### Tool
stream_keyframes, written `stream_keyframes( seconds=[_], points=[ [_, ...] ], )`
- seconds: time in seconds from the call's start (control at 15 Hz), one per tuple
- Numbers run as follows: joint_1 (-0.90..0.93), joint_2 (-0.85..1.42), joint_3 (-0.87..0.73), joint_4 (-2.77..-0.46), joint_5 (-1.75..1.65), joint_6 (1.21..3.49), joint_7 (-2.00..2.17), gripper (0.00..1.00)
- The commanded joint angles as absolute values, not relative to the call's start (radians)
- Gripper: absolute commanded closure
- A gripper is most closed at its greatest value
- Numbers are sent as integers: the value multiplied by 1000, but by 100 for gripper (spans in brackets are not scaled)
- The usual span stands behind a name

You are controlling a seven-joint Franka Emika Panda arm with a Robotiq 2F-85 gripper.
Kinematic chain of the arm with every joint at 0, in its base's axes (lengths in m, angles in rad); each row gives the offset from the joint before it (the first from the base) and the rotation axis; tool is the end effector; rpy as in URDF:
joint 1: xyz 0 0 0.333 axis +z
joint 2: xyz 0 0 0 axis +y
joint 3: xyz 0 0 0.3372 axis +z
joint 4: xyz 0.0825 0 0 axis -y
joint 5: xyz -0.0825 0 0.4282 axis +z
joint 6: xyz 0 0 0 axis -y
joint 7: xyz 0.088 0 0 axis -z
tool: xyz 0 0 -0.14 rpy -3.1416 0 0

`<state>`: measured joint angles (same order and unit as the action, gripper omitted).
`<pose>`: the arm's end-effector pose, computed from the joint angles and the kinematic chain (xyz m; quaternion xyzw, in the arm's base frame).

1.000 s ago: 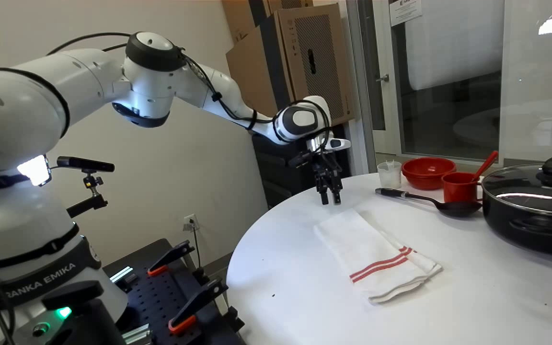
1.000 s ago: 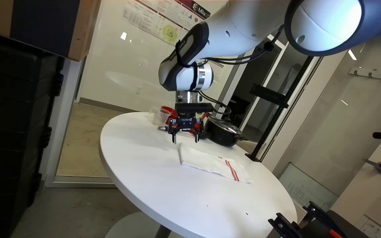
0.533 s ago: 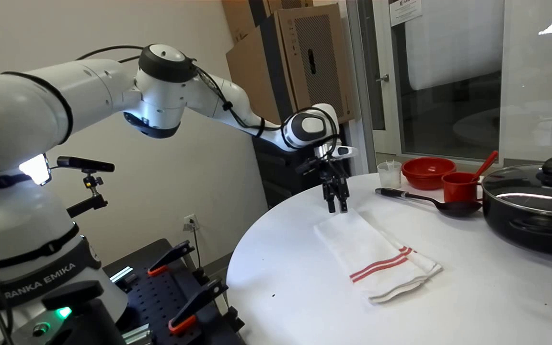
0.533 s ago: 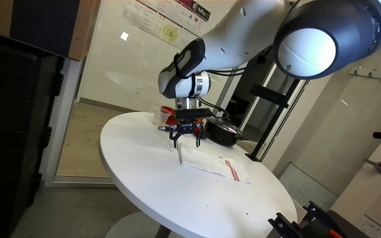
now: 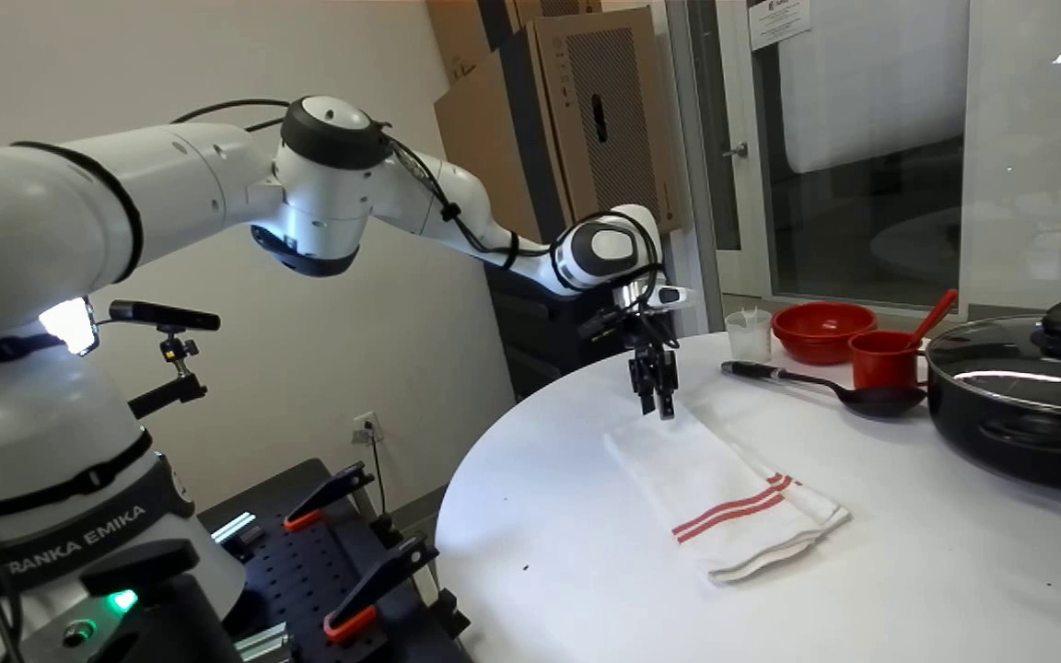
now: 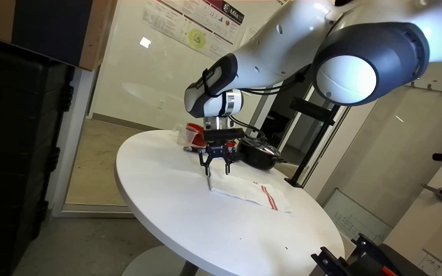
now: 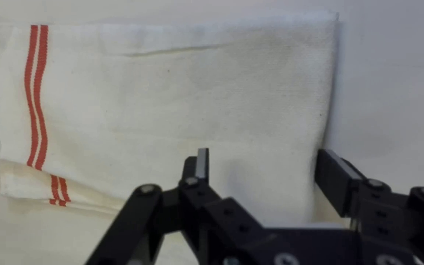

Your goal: Fold the towel

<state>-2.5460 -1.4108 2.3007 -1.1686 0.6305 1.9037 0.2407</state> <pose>0.7375 0.0128 -0.0157 0.9538 -0.1960 -0.1291 0.1878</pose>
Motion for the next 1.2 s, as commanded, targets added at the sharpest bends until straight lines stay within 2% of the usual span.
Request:
stream_keyframes(
  seconds=[0.0,0.07,0.2,0.27,0.47,0.6,0.8,0.93,1.13],
  points=[
    [-2540,-1440,2279,-1104,654,1870,254,20],
    [-2533,-1439,2279,-1100,654,1872,255,22],
    [-2523,-1442,2278,-1087,651,1871,257,44],
    [-2518,-1445,2277,-1080,649,1870,258,50],
    [-2508,-1458,2276,-1057,646,1865,263,53],
    [-2506,-1466,2274,-1047,644,1861,265,45],
    [-2512,-1475,2268,-1040,646,1854,273,24],
    [-2519,-1482,2261,-1037,645,1846,276,20],
    [-2526,-1494,2251,-1032,647,1835,277,26]
  ],
)
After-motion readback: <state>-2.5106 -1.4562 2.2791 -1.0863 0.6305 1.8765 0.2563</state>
